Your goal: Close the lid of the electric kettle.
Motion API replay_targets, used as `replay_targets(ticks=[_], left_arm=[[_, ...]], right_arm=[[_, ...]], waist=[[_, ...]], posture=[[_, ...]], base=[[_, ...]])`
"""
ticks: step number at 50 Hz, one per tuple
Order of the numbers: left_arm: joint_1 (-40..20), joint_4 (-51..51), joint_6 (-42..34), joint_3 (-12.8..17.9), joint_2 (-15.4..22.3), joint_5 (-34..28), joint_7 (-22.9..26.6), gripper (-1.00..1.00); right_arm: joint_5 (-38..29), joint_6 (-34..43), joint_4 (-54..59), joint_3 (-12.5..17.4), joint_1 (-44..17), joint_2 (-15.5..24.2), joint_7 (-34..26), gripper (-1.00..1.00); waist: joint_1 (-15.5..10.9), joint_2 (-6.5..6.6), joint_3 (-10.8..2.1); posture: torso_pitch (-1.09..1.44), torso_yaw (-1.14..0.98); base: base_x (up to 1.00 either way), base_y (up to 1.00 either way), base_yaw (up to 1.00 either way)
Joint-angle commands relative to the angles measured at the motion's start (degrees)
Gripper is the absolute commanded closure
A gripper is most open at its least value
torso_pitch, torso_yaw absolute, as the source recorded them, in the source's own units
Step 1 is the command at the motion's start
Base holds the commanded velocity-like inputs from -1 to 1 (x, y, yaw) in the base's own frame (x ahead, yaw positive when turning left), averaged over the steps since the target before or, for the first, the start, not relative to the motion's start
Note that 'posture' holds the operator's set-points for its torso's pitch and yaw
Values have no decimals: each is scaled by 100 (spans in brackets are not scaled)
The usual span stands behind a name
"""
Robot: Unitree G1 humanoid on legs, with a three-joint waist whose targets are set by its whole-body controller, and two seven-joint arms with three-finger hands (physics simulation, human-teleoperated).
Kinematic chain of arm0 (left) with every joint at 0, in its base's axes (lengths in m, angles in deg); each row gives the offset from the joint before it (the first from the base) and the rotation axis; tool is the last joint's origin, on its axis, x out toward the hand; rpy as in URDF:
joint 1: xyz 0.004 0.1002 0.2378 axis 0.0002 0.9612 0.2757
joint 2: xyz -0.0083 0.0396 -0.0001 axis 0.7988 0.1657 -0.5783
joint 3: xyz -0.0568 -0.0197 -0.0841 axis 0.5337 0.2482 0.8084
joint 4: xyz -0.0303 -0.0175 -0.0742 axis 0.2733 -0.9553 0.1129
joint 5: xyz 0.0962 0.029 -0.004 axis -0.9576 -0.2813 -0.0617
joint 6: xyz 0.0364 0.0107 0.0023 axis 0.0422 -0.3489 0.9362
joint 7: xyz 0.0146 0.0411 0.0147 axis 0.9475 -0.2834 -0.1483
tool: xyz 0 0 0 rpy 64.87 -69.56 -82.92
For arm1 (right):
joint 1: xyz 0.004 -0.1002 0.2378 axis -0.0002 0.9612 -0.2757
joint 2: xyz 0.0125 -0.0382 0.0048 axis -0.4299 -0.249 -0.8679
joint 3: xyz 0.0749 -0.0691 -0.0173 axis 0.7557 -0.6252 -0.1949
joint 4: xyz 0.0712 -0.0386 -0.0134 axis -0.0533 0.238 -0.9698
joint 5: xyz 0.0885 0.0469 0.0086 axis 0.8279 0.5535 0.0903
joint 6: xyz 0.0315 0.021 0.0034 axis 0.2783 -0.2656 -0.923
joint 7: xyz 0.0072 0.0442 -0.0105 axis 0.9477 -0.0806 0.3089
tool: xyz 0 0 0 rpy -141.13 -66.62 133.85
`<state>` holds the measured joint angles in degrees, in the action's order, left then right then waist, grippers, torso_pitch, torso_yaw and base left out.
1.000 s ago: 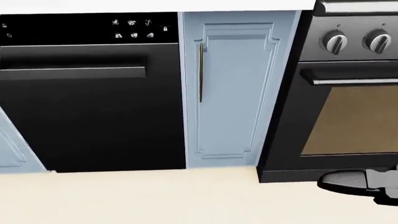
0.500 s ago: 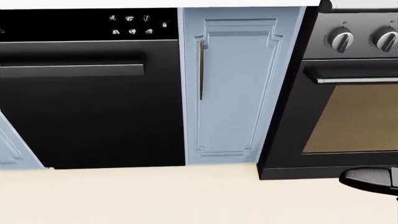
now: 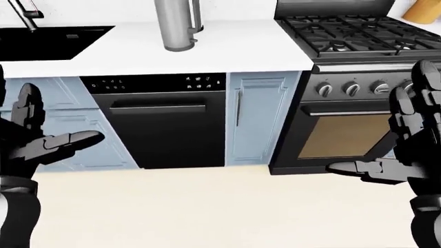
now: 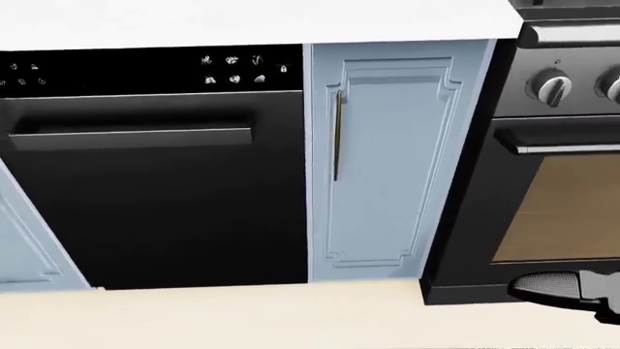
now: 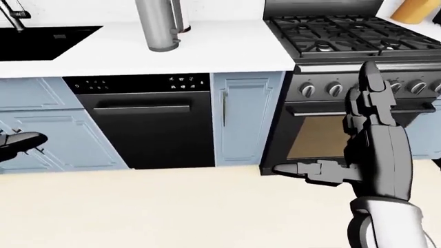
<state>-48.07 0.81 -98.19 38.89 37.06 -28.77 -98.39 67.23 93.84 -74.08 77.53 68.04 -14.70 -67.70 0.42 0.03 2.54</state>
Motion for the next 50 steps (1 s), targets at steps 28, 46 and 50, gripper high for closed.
replay_targets(ticks=[28,46,50], left_arm=[[-53,78,178,63,48,-99,66,-100],[-47,-61,321,-30,-21,-291,168,-100],[-61,34,212,19,-5,-226,134,-100]], right_arm=[[-82,-170,-110,89,-35,-34,-56,-100],[-136,-148,-110,87,-49,-71,-102,-100],[-244,-145,-110,82,-47,-155,-198,-100]], waist=[[13,-157,-72],[29,-319,-31],[18,-295,-110]], posture=[[0,0],[0,0],[0,0]], base=[[0,40,0],[0,37,0],[0,37,0]])
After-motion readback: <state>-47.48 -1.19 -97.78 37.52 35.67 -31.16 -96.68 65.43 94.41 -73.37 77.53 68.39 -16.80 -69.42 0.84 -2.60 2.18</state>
